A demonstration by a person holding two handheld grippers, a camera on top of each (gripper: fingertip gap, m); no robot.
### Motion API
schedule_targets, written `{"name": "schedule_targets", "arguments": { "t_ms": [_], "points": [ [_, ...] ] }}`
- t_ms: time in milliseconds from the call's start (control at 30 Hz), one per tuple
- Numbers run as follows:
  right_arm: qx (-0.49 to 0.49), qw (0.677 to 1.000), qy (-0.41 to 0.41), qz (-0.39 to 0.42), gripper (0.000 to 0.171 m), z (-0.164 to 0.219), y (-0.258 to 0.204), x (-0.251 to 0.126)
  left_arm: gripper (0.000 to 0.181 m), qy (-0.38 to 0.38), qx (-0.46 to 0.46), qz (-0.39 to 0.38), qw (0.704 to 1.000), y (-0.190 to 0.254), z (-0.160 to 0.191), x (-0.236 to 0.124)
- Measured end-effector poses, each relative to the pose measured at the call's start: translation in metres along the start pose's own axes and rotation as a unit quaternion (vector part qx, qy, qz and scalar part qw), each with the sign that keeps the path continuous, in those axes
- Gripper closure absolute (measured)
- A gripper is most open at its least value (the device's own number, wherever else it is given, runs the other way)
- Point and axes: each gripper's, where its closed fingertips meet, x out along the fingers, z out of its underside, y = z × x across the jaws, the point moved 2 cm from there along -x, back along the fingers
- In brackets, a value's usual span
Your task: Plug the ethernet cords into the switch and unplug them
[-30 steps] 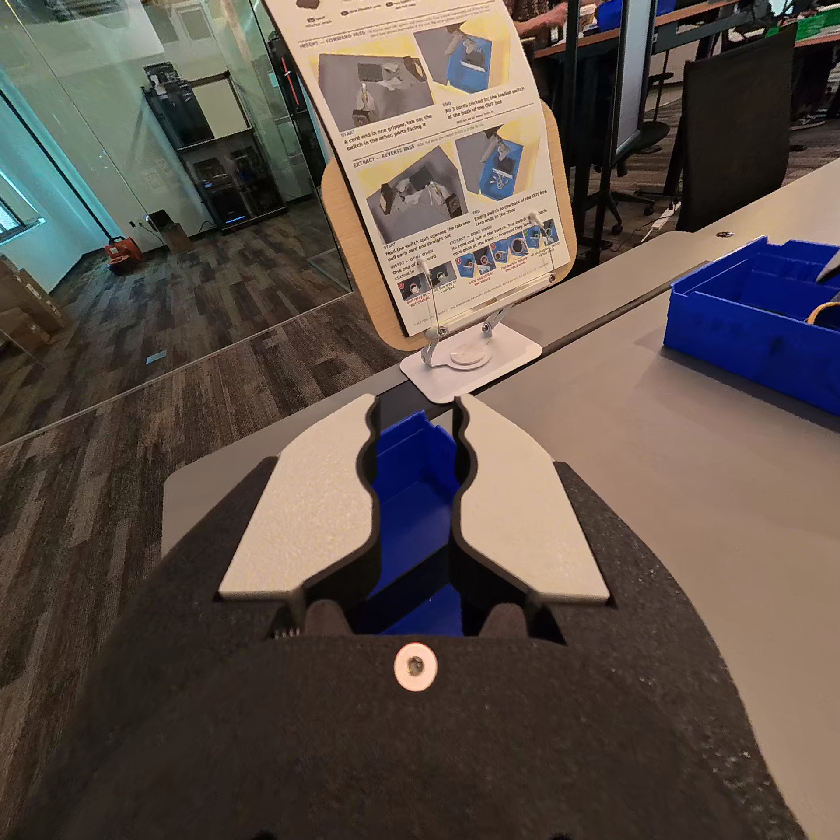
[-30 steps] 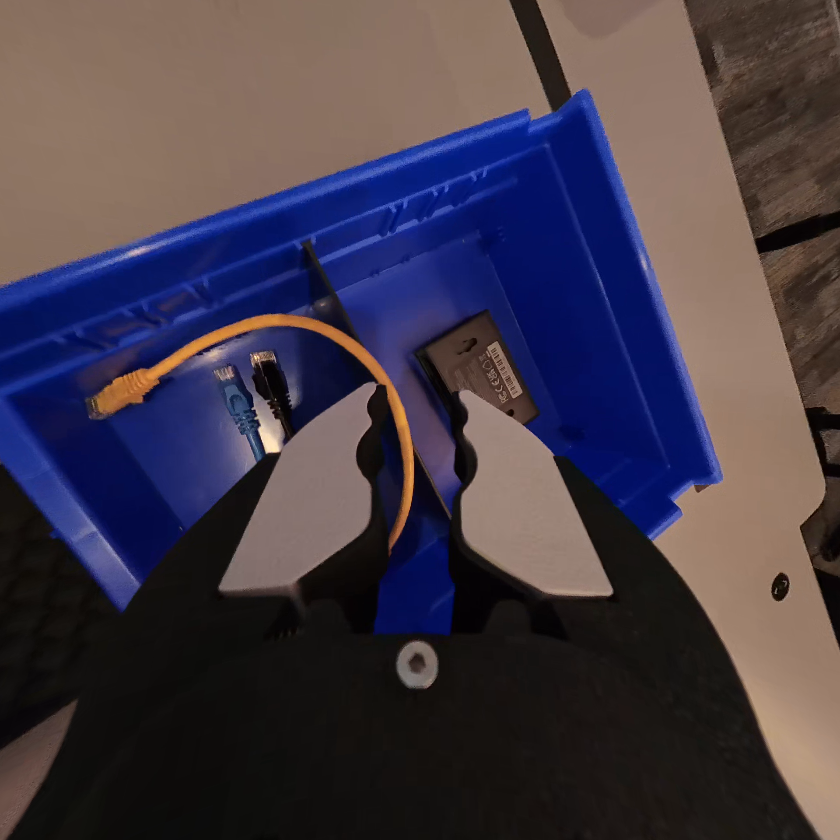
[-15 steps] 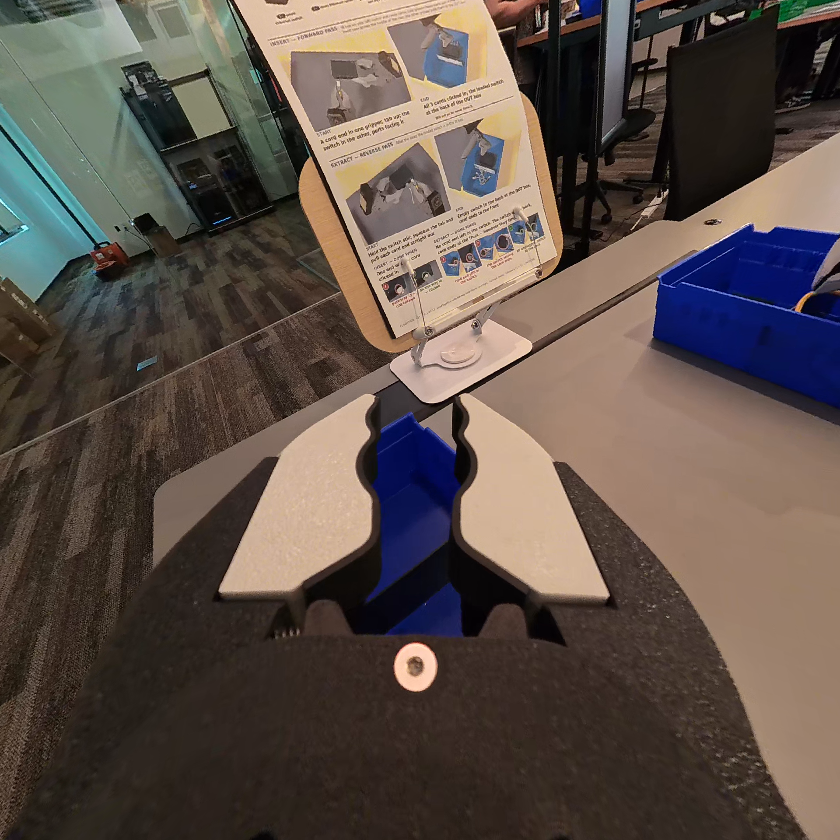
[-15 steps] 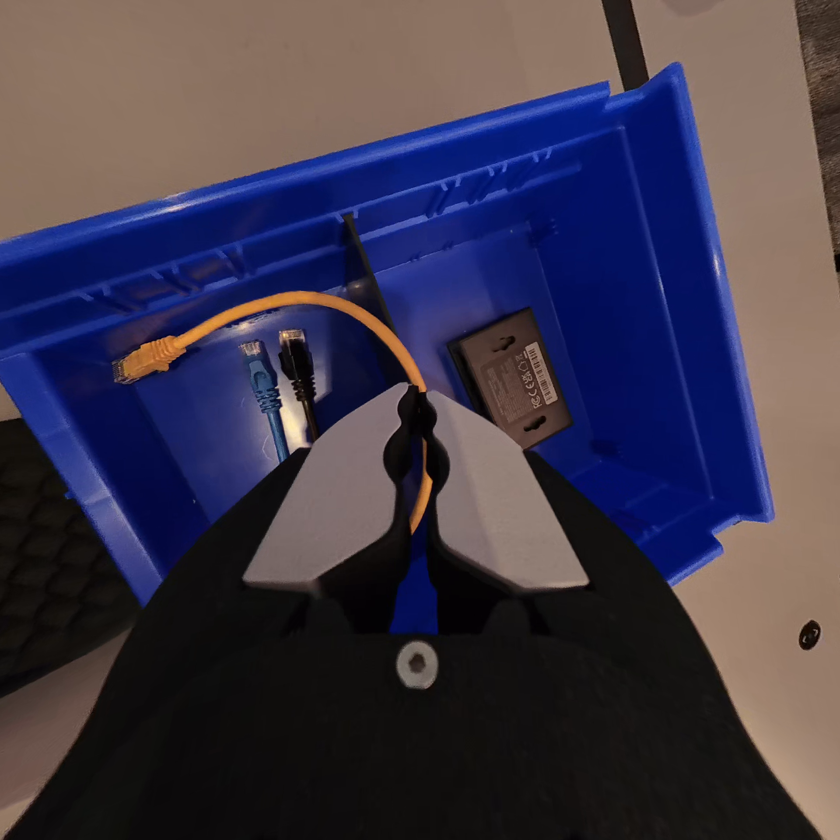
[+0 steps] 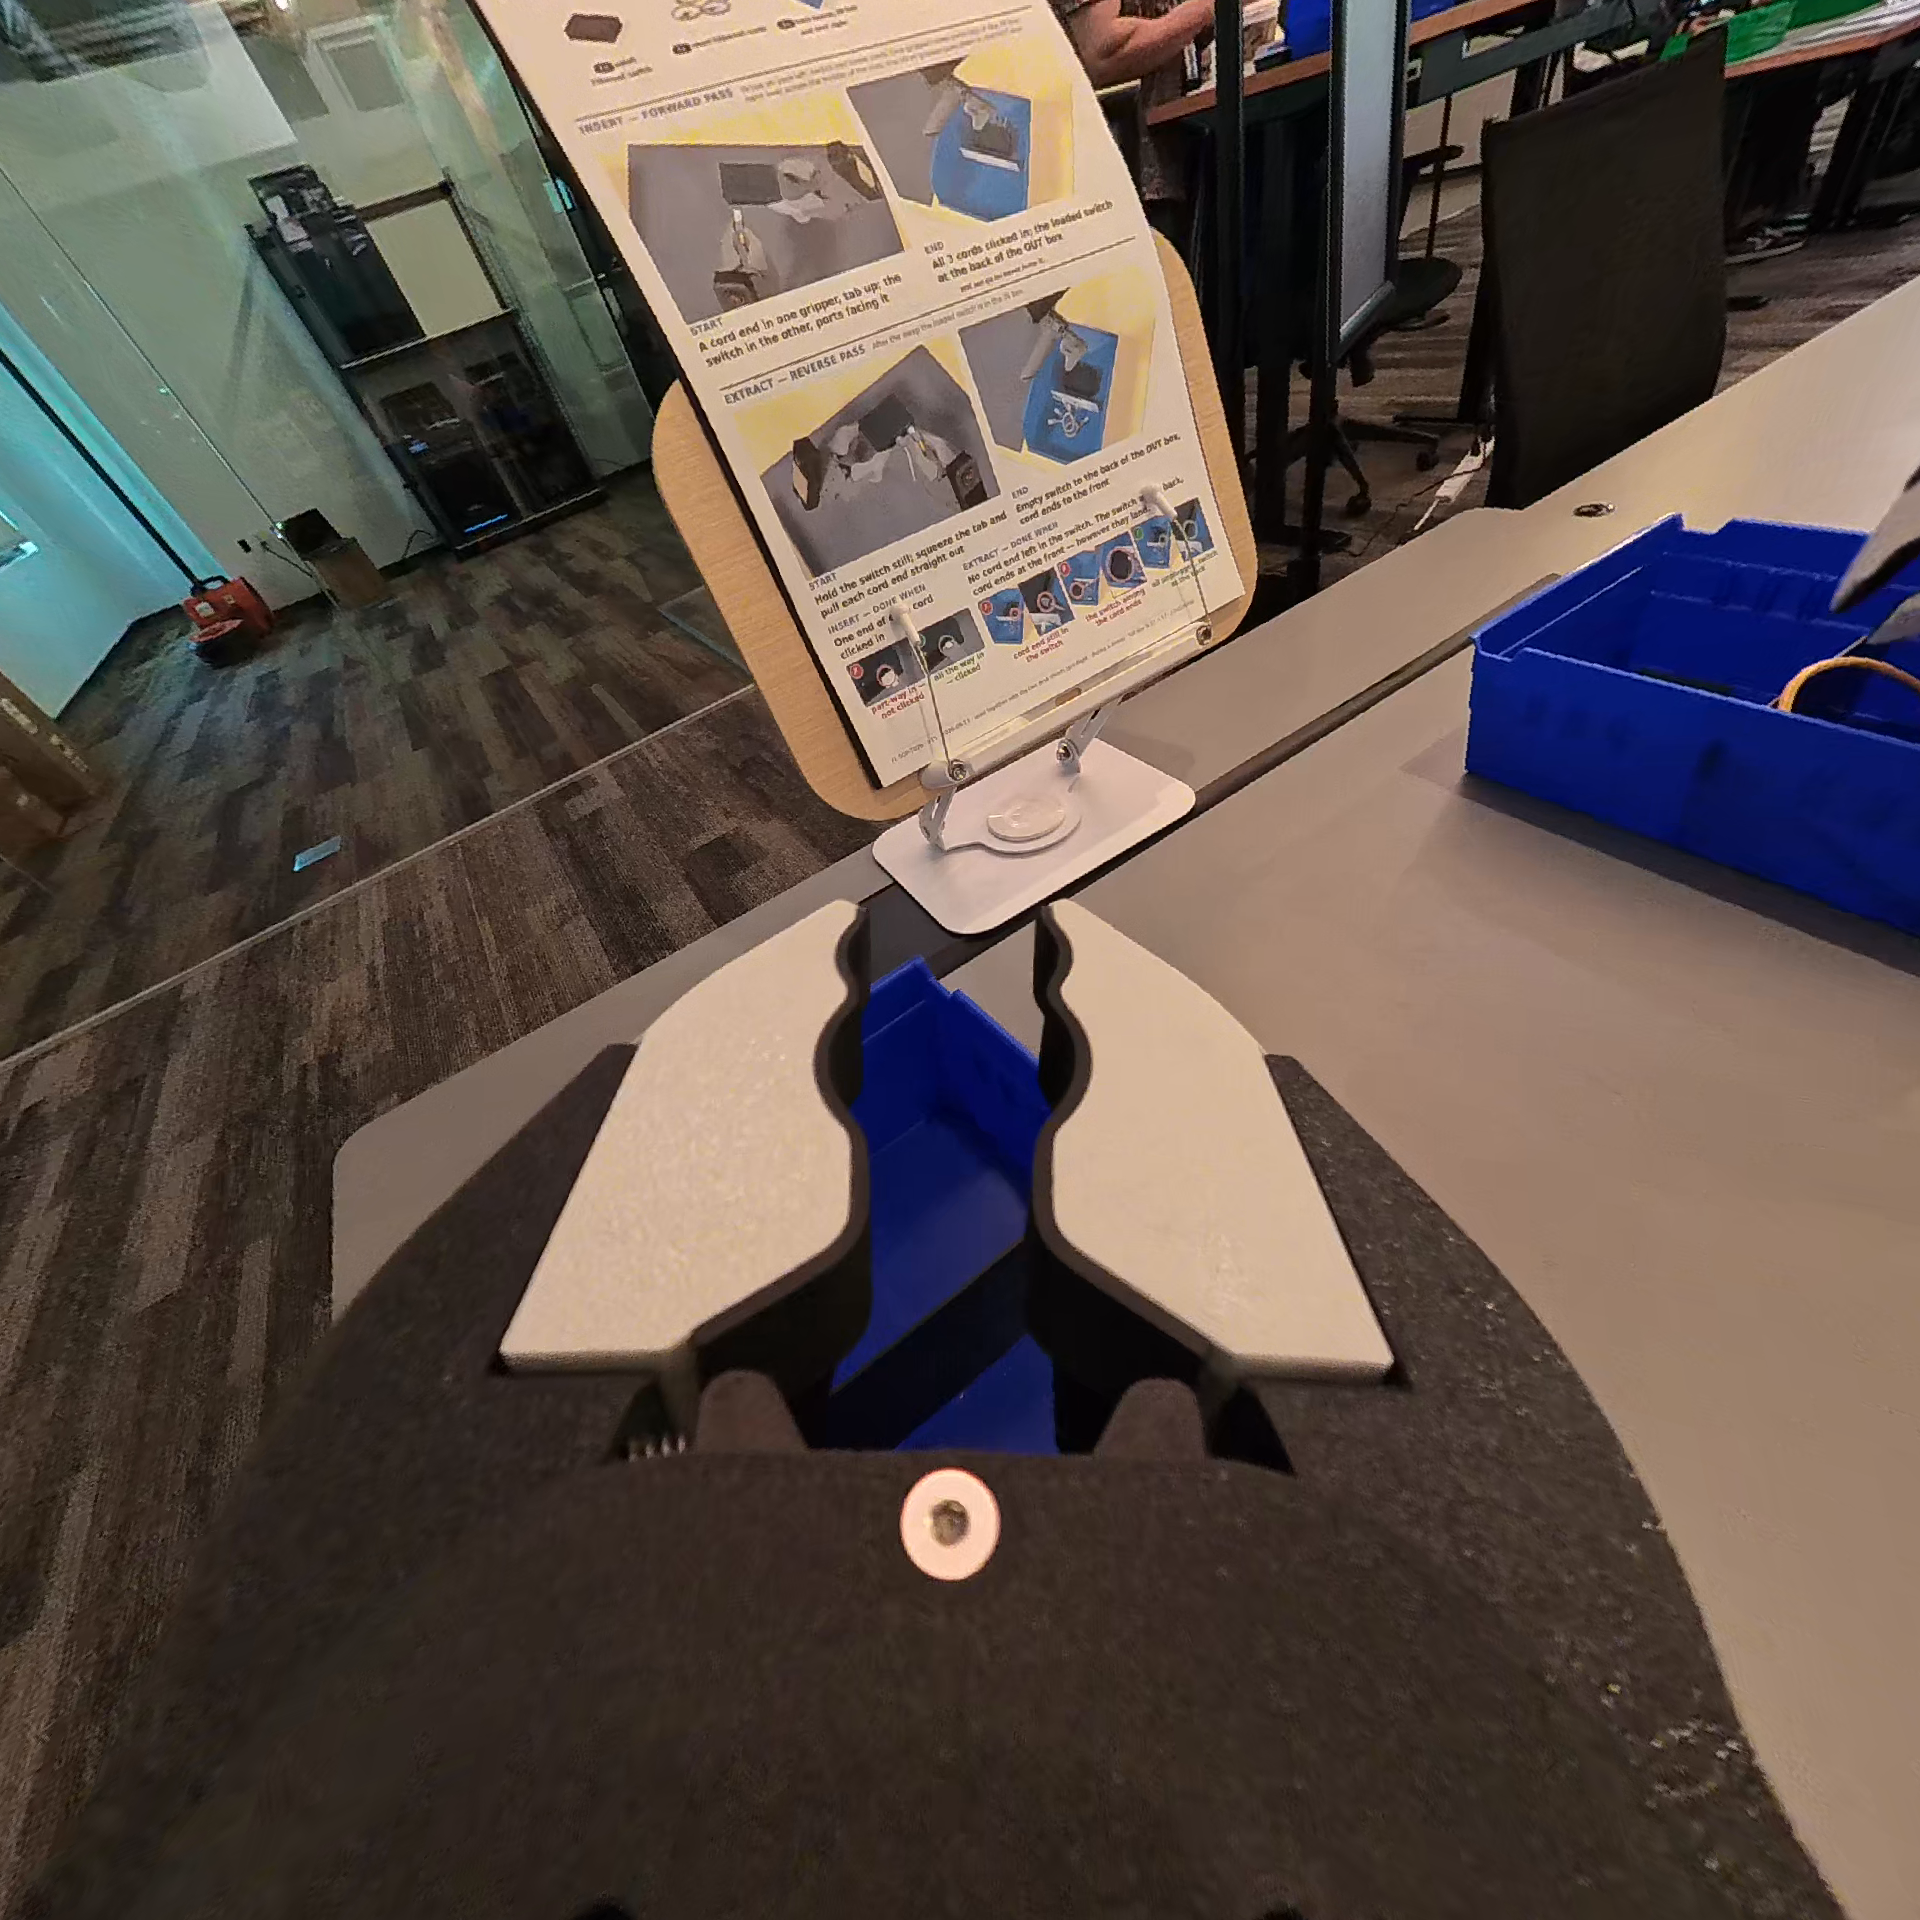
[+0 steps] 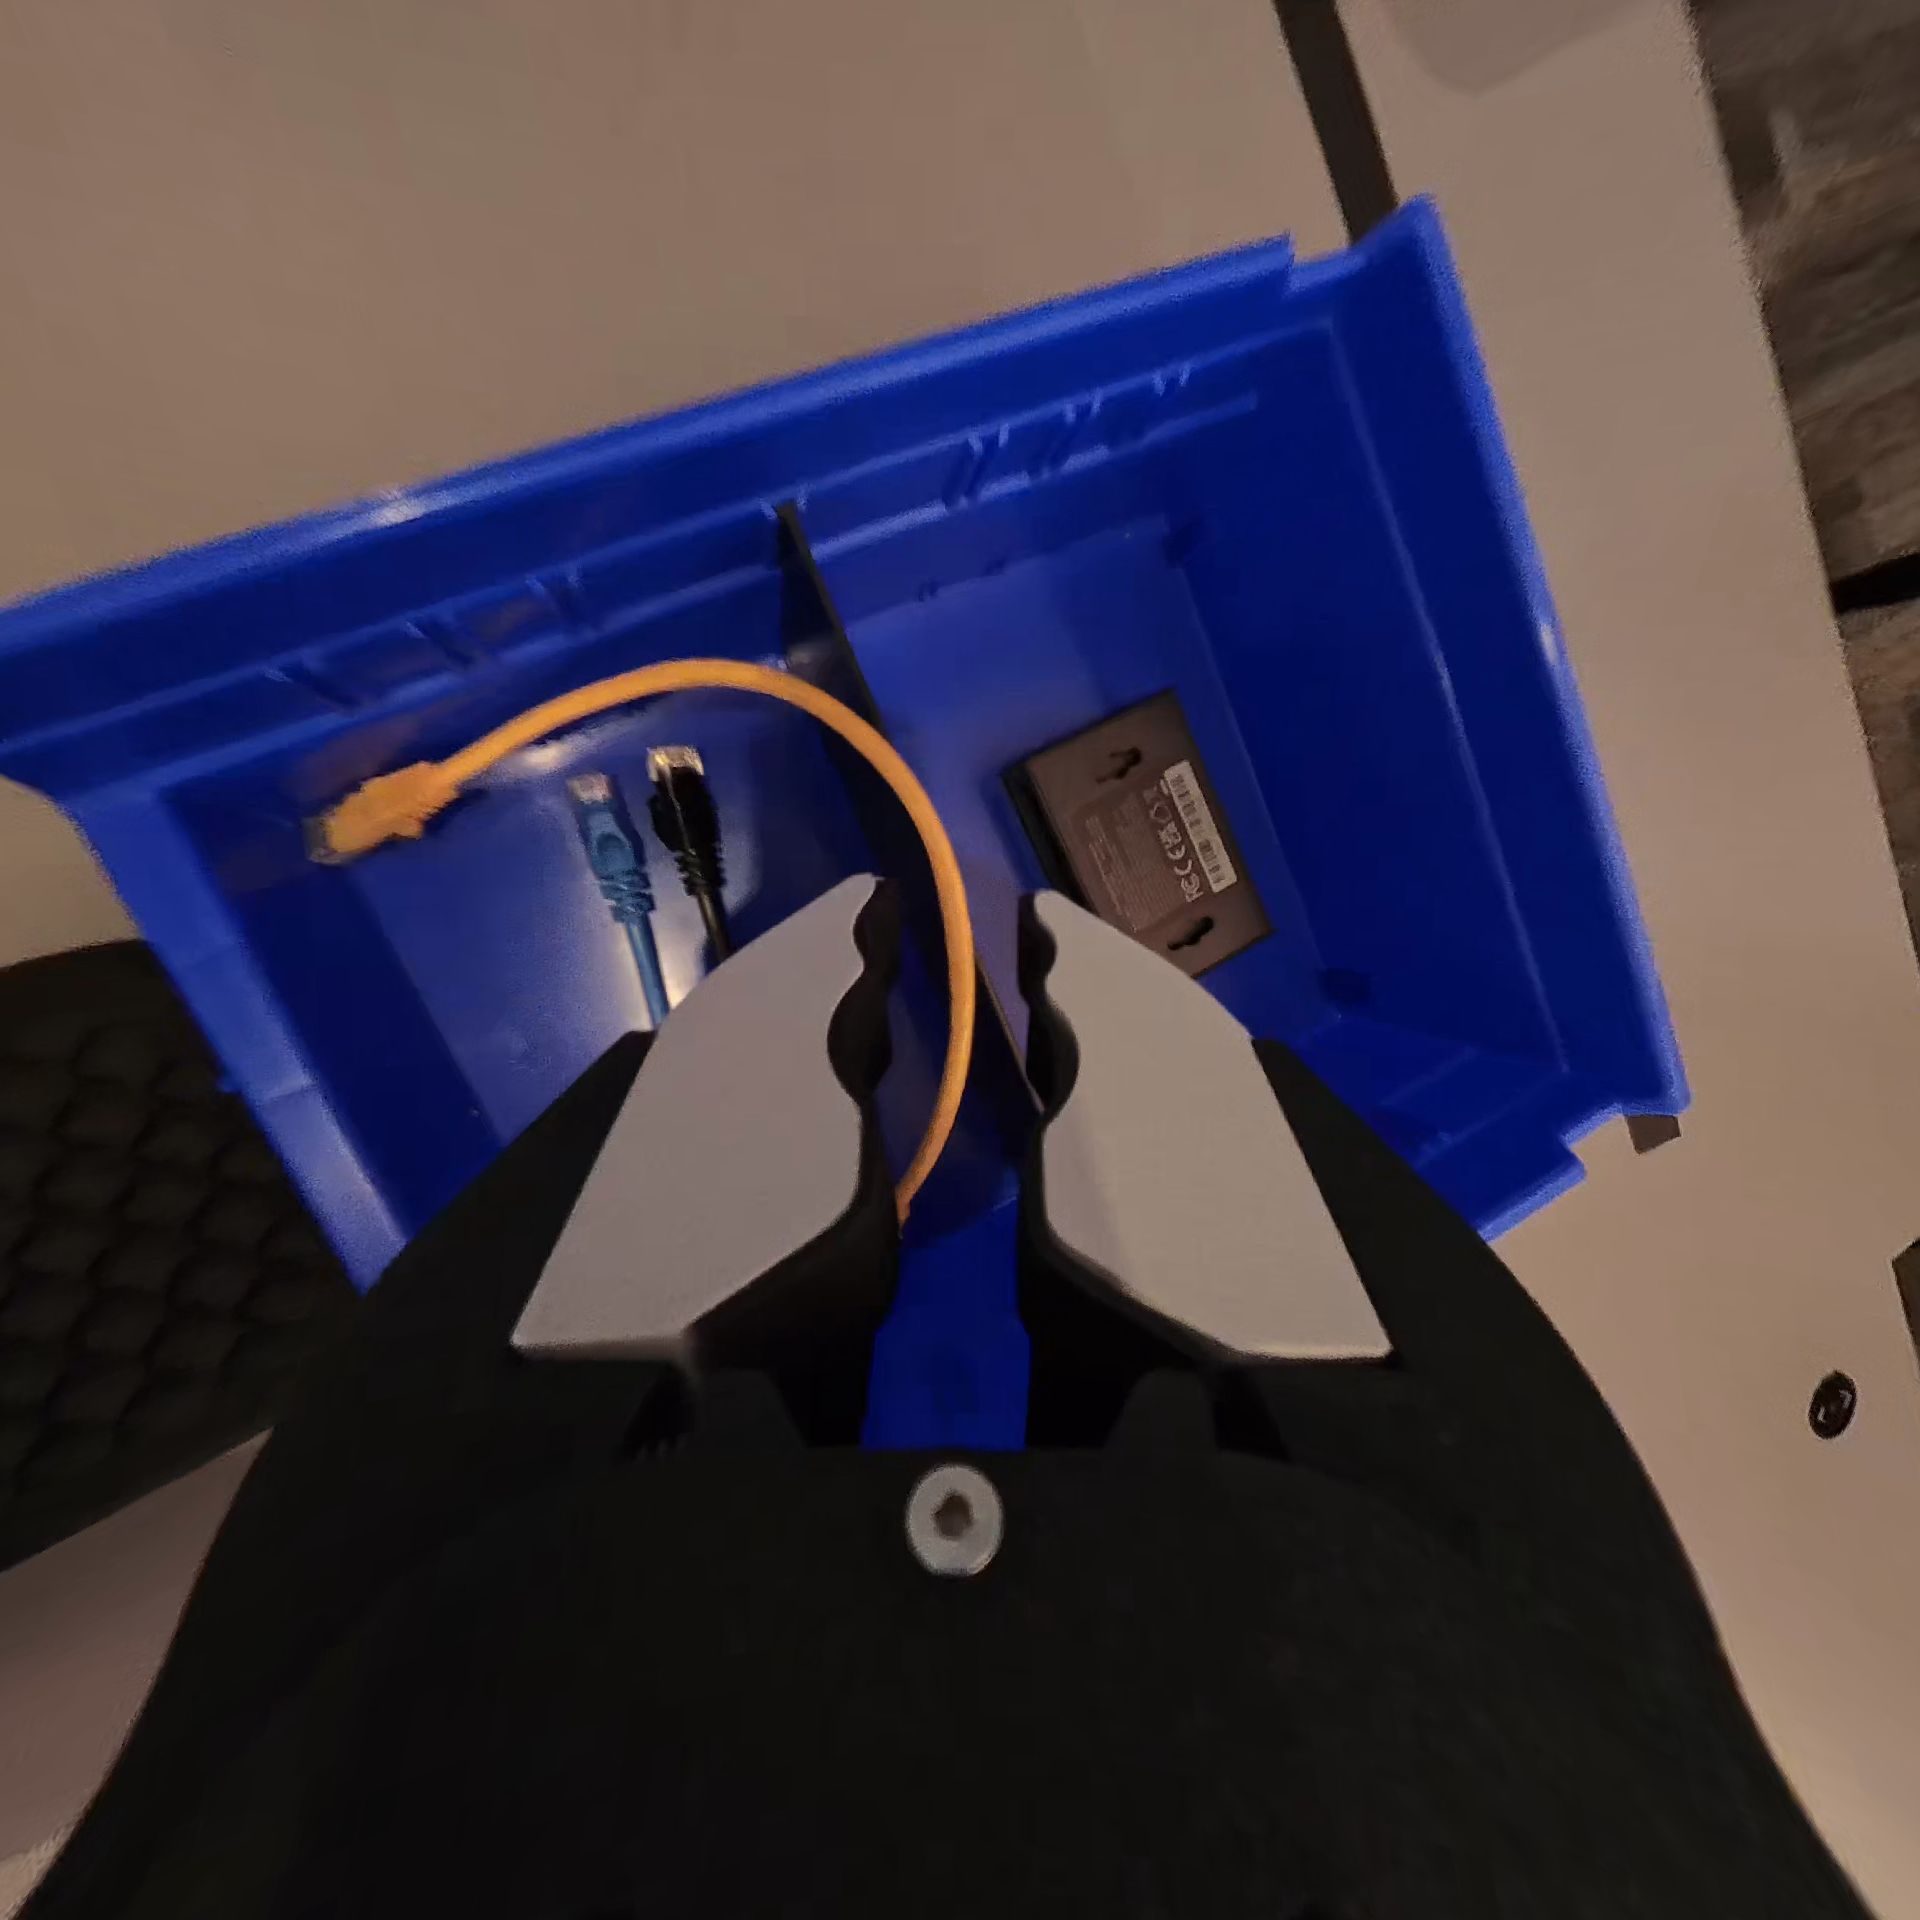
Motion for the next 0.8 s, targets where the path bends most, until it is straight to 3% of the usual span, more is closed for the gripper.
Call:
{"name": "schedule_targets", "arguments": {
  "t_ms": [167,233,667,800],
  "points": [
    [-0.024,0.997,-0.066,0.013,0.150,0.018,-0.001,0.034,0.152,-0.002,0.001,0.000,1.000,0.000,0.001,-0.001],
    [-0.039,0.997,-0.070,0.014,0.161,0.018,-0.003,0.038,0.152,-0.002,-0.001,0.000,1.000,-0.001,0.002,0.000],
    [-0.047,0.997,-0.061,0.000,0.166,0.015,-0.007,0.024,0.152,-0.007,-0.004,0.000,1.000,-0.003,0.006,0.002],
    [-0.043,0.999,-0.020,-0.003,0.166,0.001,-0.012,0.012,0.152,-0.008,-0.002,0.001,1.000,-0.002,0.006,0.003]
  ]
}}
